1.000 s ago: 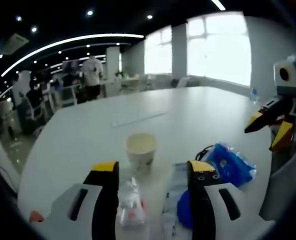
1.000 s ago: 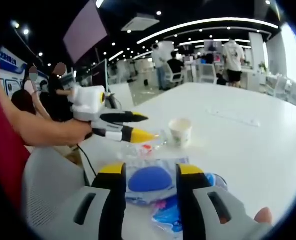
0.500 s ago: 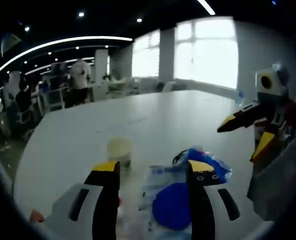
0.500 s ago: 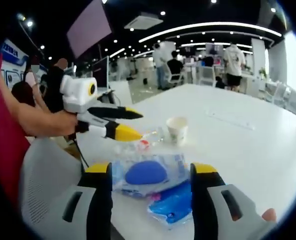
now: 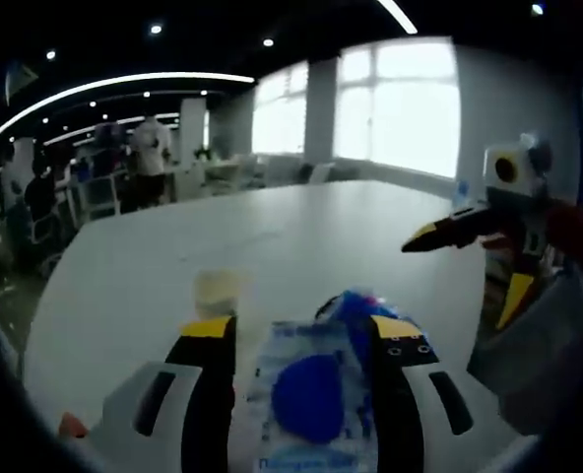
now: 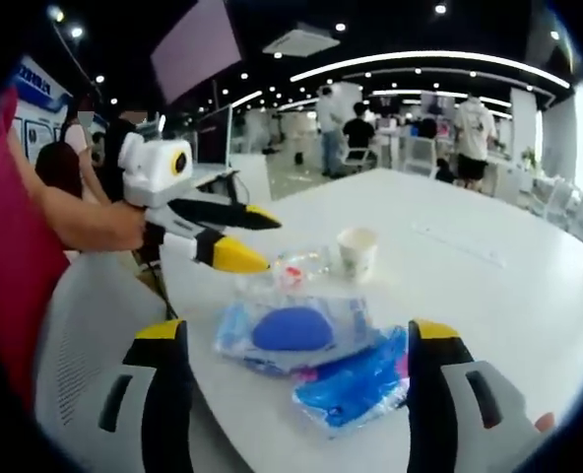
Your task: Arrange the tabletop items into an orderly group along one side of the table until the central work area is clear of visible clutter.
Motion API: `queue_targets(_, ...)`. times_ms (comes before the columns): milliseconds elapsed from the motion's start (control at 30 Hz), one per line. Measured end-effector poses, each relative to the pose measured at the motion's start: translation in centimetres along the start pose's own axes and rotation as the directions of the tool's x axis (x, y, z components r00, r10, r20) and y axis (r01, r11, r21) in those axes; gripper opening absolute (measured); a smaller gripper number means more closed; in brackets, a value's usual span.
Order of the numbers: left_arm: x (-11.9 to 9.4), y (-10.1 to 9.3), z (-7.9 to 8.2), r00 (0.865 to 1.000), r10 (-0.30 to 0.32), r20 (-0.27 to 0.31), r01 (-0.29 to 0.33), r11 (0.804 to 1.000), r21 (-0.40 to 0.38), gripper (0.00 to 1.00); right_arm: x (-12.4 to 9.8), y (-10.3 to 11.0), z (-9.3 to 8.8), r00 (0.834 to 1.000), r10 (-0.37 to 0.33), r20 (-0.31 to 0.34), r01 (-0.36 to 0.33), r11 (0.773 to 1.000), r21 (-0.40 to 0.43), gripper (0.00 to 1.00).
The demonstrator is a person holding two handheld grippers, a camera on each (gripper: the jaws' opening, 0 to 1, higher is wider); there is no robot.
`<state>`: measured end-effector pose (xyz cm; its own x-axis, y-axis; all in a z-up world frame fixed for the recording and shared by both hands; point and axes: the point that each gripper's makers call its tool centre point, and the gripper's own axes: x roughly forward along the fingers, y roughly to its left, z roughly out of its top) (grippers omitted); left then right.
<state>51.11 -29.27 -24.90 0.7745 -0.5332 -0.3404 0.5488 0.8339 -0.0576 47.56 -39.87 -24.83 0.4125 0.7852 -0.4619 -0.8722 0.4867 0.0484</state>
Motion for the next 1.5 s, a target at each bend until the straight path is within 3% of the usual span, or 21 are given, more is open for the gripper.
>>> queue_targets(500, -2.0, -3.9, -0.7, 0.999, -0.037, -0.010, 0.037, 0.999, -0.012, 0.50, -1.3, -0.7, -2.4, 0.997, 0.018, -0.075, -0.023, 0.998, -0.065, 0.93)
queue_targets(700, -2.8, -4.5, -0.9, 0.999, -0.031, -0.009, 0.031, 0.999, -0.016, 0.51, -1.4, -1.6, -2.7, 0.995, 0.031, -0.090, -0.038, 0.996, -0.083, 0.92)
queue_targets(1133, -3.4, -6.0, -1.3, 0.998, -0.059, -0.012, 0.058, 0.997, -0.057, 0.57, -0.5, -6.7, -3.4, 0.989, 0.038, -0.143, -0.054, 0.993, -0.107, 0.87)
queue_targets(1500, -3.5, -7.1, -1.8, 0.998, -0.064, -0.019, 0.062, 0.994, -0.086, 0.59, 1.5, -10.4, -3.7, 0.980, 0.062, -0.190, -0.092, 0.984, -0.150, 0.74)
